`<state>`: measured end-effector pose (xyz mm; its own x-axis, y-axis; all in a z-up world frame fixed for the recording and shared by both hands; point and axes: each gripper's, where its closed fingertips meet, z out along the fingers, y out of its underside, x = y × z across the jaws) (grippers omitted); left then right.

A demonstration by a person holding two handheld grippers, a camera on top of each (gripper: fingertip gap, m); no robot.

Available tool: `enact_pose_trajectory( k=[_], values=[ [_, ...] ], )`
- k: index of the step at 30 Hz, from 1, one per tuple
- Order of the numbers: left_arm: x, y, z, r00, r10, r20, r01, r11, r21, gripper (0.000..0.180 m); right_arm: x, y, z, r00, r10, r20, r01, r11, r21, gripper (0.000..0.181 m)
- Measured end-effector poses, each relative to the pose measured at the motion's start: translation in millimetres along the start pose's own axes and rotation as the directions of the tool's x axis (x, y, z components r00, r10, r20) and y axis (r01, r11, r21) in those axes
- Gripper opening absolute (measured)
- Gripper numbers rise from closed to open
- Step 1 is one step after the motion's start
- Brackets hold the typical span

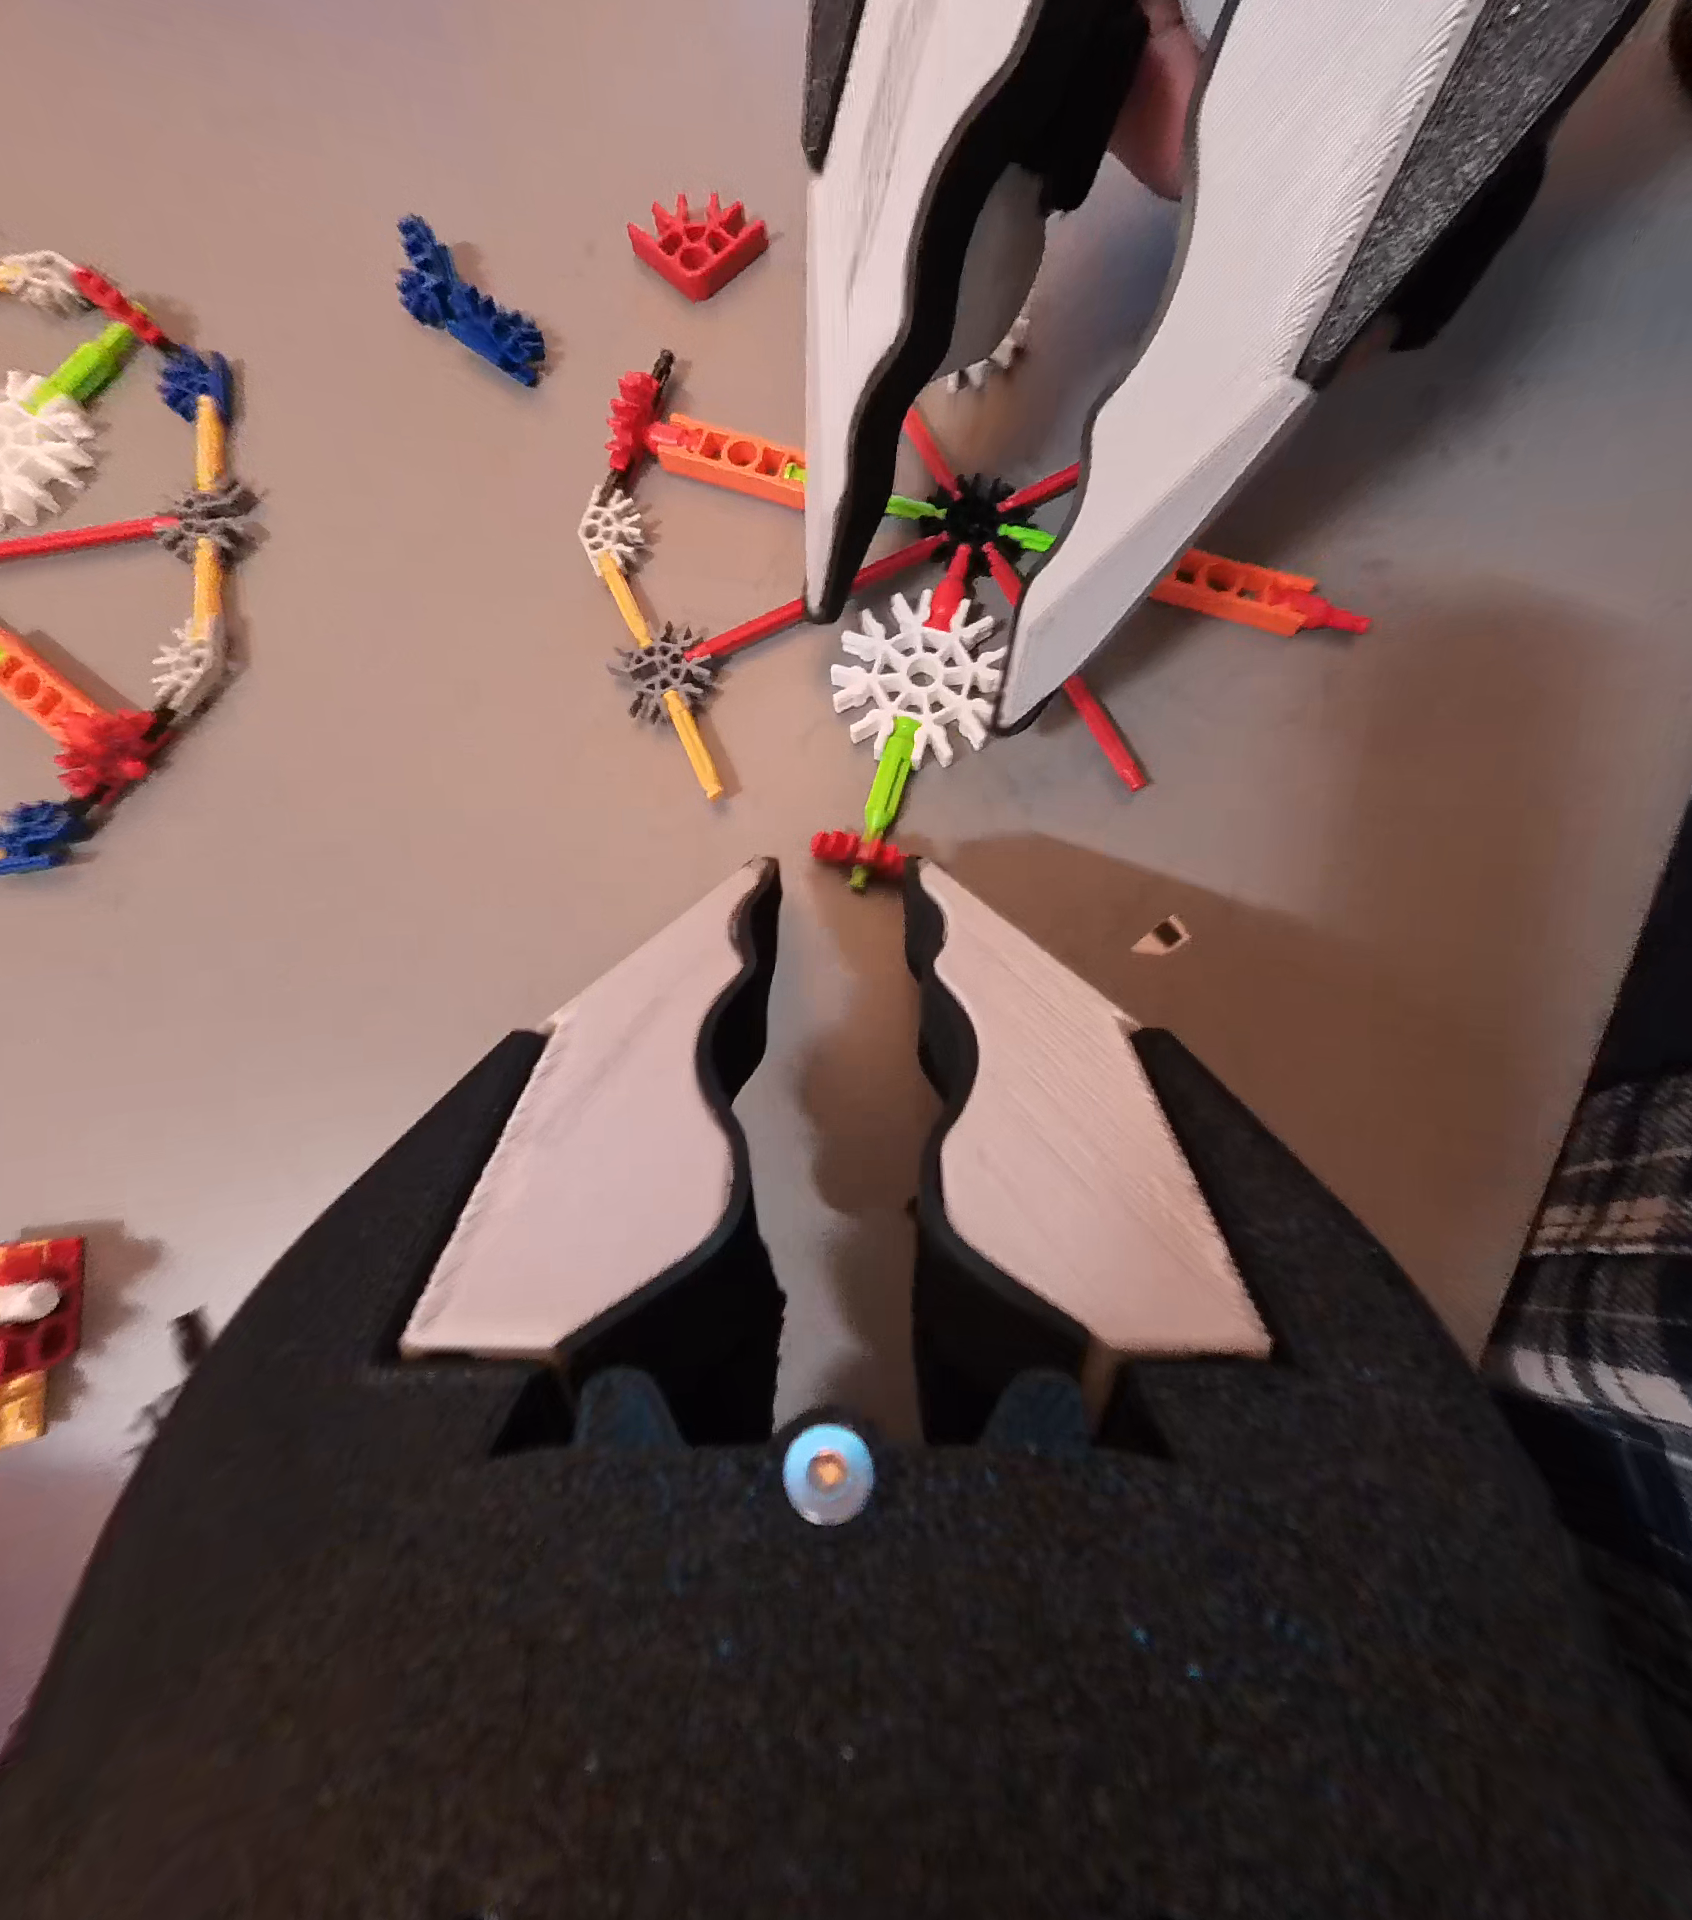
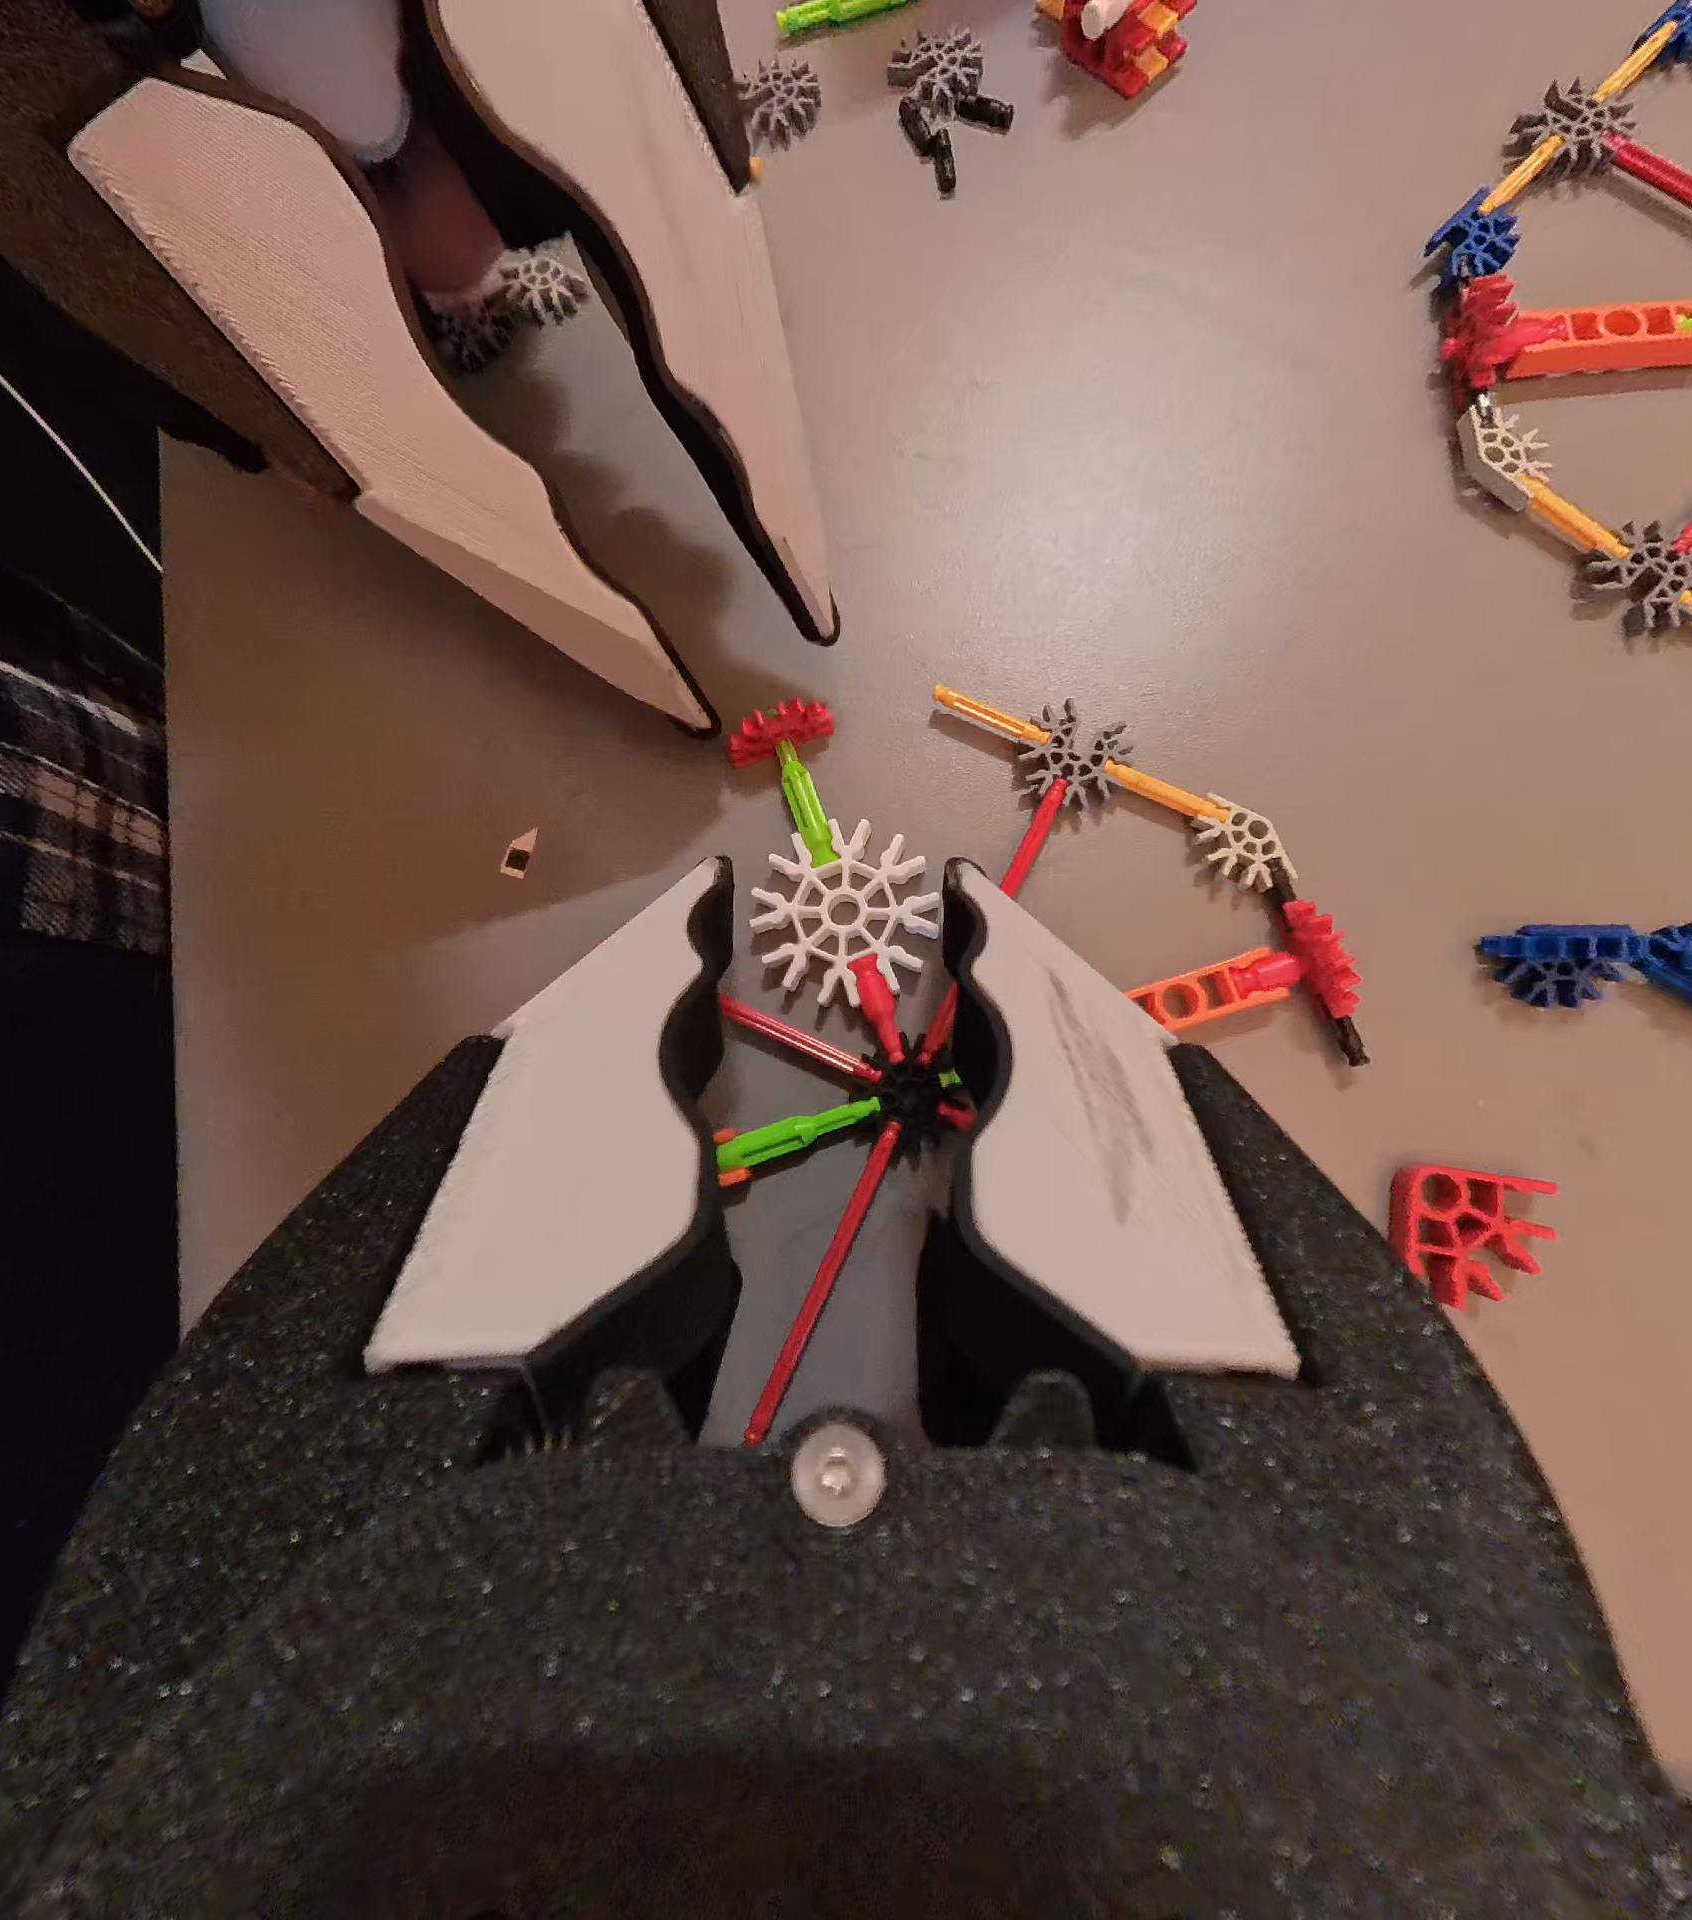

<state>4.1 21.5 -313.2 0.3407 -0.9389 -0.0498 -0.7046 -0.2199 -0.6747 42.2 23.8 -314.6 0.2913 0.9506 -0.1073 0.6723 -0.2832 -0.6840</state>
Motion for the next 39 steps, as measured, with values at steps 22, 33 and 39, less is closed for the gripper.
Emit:
enact_pose_trajectory(
  k=[22, 33, 39],
  values=[
    [-113.0, 83.8, -62.4, 0.942, -0.117, 0.314, 0.171, 0.973, -0.153, 0.006, -15.0, -32.7, 2.1, 0.999, -0.036, 0.012, 0.035, 0.996, 0.078, 0.032],
    [-111.3, 82.0, -52.6, 0.957, -0.086, 0.278, 0.132, 0.98, -0.149, 0.003, -17.5, -38.0, 5.6, 0.999, -0.032, 0.016, 0.03, 0.996, 0.089, 0.032],
    [-100.6, 75.4, -47.2, 0.965, -0.079, 0.251, 0.114, 0.985, -0.128, 0.0, -14.9, -39.8, 5.7, 0.999, -0.029, 0.02, 0.027, 0.995, 0.091, 0.031]
  ],
)
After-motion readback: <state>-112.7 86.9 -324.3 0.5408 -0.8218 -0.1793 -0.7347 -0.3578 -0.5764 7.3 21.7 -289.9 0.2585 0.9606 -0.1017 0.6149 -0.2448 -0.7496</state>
